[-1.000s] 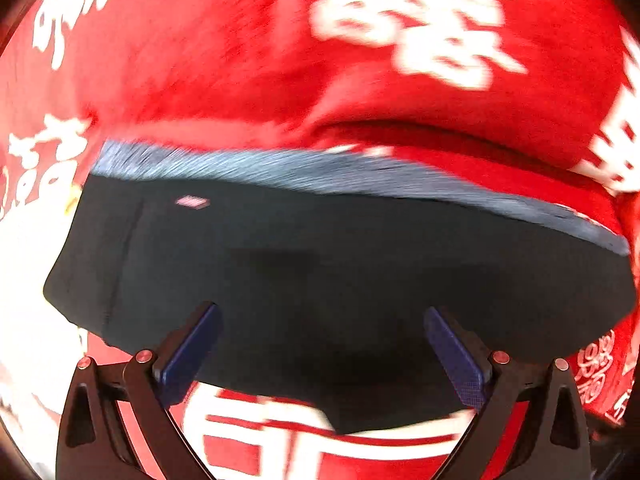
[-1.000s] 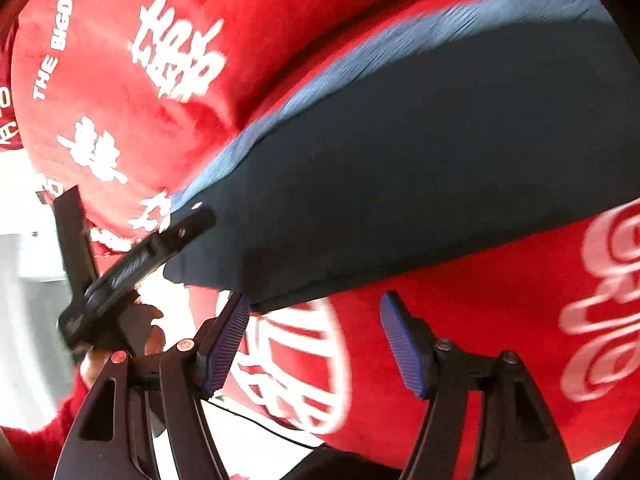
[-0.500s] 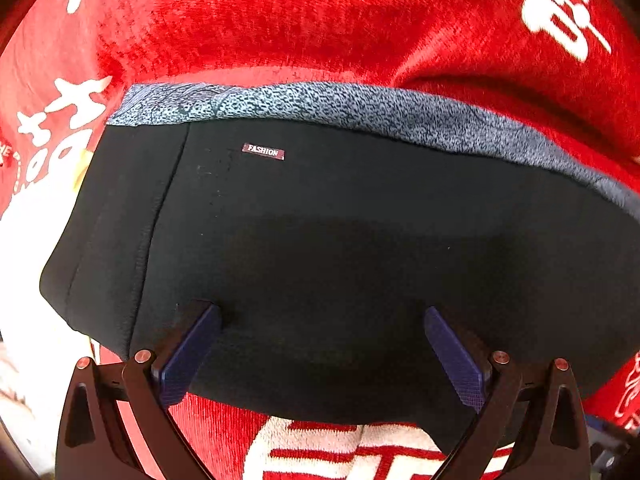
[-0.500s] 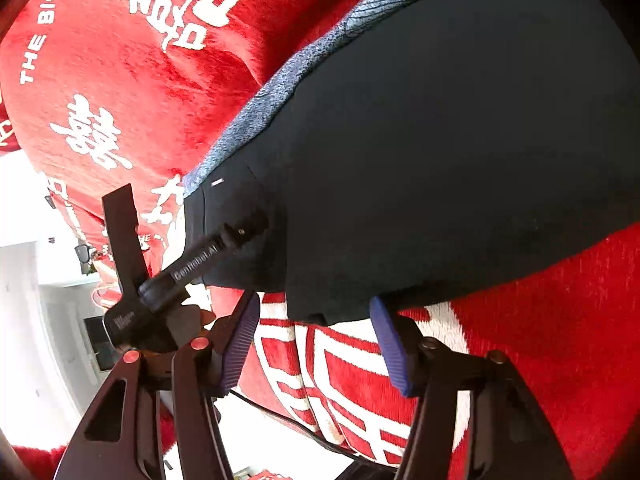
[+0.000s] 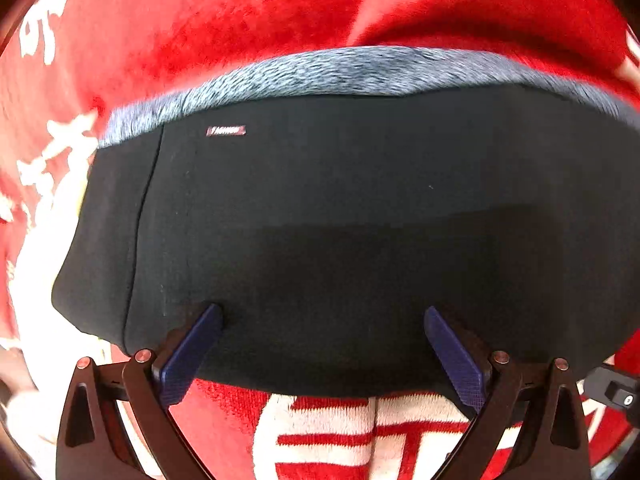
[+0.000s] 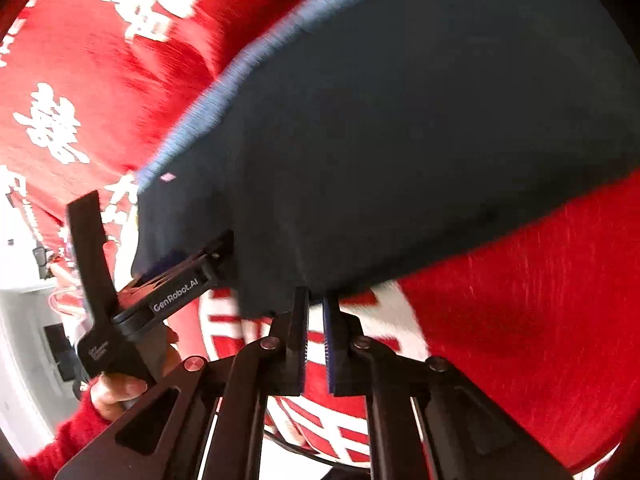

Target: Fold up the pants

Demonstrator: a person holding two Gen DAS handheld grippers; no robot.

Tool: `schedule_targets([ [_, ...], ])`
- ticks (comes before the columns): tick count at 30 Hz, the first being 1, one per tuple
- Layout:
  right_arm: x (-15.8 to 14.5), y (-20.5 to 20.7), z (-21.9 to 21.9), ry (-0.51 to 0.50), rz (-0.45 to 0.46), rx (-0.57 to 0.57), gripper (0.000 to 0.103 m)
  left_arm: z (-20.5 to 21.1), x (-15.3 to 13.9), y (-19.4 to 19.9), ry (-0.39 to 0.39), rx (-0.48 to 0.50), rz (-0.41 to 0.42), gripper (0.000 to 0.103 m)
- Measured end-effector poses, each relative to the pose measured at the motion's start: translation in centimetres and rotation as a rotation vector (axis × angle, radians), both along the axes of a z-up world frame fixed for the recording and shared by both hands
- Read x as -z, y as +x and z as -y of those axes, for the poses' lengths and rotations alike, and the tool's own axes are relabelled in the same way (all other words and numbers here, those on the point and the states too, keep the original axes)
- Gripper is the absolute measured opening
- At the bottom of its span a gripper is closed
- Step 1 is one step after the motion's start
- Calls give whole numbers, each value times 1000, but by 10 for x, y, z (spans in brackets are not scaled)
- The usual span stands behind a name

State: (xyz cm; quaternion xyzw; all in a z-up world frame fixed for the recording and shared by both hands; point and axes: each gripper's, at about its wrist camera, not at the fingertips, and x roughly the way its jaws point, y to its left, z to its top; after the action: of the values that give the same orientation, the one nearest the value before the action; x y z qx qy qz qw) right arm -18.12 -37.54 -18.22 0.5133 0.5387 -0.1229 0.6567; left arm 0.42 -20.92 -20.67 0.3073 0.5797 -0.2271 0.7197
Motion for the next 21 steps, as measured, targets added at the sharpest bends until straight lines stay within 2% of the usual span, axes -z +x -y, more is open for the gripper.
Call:
schedule_targets([
  [3,-6,-14,6,22,-22,-48,6,2,-9,-3,-36,-23,-52,102],
  [5,-23,-22,15,-1,-32,-73,10,11,-26,-2,-84,-23,-45,102],
  [7,-46,-29,36,-102,-6,-90,16,26,-37,-6,-127,-12,-33,102],
  [8,-61,-31,46,-184,10,-97,20,36,-39,-7,-142,-9,-34,102],
  [10,-72,-25,74,-267,25,-109,27,54,-34,-10,-143,-9,-44,102],
  [11,-72,-21,88,-295,14,-116,35,61,-31,-12,-139,-6,-51,102],
  [12,-67,-18,102,-314,-16,-127,36,67,-26,-17,-133,3,-52,102],
  [14,-46,-25,125,-331,-118,-168,36,71,-16,-34,-108,20,-36,102],
  [15,-39,-31,127,-324,-133,-179,36,66,-19,-41,-134,5,-12,102],
  [16,-43,-45,128,-361,-74,-177,36,61,-19,-47,-145,-3,-23,102],
  [19,-50,-65,124,-445,-74,-246,36,37,-15,-61,-168,-27,-58,102],
  [21,-53,-76,126,-482,-80,-274,36,34,-18,-64,-156,-23,-64,102],
])
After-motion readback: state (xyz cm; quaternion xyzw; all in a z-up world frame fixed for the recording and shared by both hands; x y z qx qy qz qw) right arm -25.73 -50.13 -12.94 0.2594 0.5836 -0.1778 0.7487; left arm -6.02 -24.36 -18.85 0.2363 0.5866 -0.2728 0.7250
